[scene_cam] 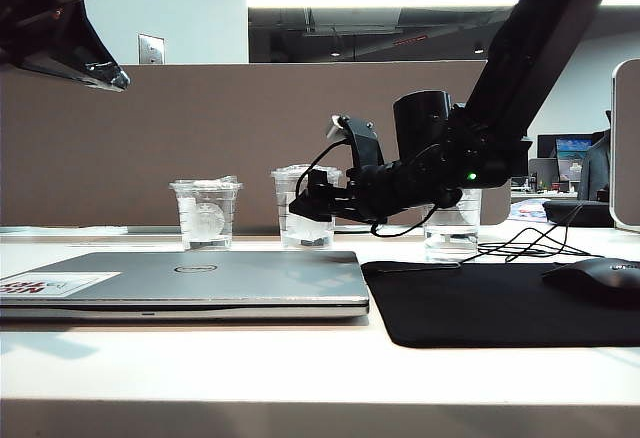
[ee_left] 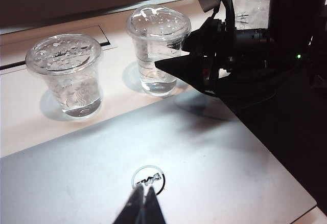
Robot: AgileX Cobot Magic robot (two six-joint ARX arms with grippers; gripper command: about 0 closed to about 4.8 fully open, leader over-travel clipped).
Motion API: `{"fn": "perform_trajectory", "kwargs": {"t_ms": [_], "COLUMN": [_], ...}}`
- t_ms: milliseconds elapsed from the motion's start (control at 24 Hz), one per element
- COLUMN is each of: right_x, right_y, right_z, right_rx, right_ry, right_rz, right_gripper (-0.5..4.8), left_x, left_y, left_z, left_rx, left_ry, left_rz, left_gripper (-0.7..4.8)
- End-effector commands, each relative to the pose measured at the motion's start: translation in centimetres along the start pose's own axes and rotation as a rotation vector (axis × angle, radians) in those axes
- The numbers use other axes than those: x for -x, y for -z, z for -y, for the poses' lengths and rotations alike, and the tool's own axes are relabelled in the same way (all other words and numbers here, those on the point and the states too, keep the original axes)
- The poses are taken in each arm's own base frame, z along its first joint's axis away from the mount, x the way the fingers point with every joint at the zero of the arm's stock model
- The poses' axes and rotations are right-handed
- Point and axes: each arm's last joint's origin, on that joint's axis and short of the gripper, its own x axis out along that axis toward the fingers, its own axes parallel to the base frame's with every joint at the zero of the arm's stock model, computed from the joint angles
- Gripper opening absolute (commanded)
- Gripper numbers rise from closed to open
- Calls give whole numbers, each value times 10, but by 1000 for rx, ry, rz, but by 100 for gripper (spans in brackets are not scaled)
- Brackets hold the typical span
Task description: Pick up the coffee cup on the middle and place it on the right side of the laptop.
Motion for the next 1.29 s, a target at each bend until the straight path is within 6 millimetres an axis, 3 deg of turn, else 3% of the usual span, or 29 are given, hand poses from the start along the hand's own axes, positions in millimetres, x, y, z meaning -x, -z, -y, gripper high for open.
{"fn": "perform_trajectory", "kwargs": {"t_ms": [42,83,125,500,959,1292], "right_x": [0,0,0,1,9,20], "right_y": [-11,-11,-11,-14,-38,-66], "right_z": [-1,-1,-1,0,2,-2], "right_rx": [7,1,-3,-54,-50,-29], "right_ry": [-5,-4,-5,-6,-58,-73], "right_rz": [53,53,53,83,168,201], "right_gripper": [366,298,294,294,291,291], "left_x": [1,1,1,1,1,1], "left_y": [-3,-3,-3,-3,-3,-3], "left_z": [0,0,0,0,0,0], "left_rx": [-3,-3,-3,-3,-3,-3], "left_ry": [3,3,3,3,3,3], "left_rz": [17,17,17,17,17,17], "left_gripper": [-5,-5,-5,-5,-5,-5]}}
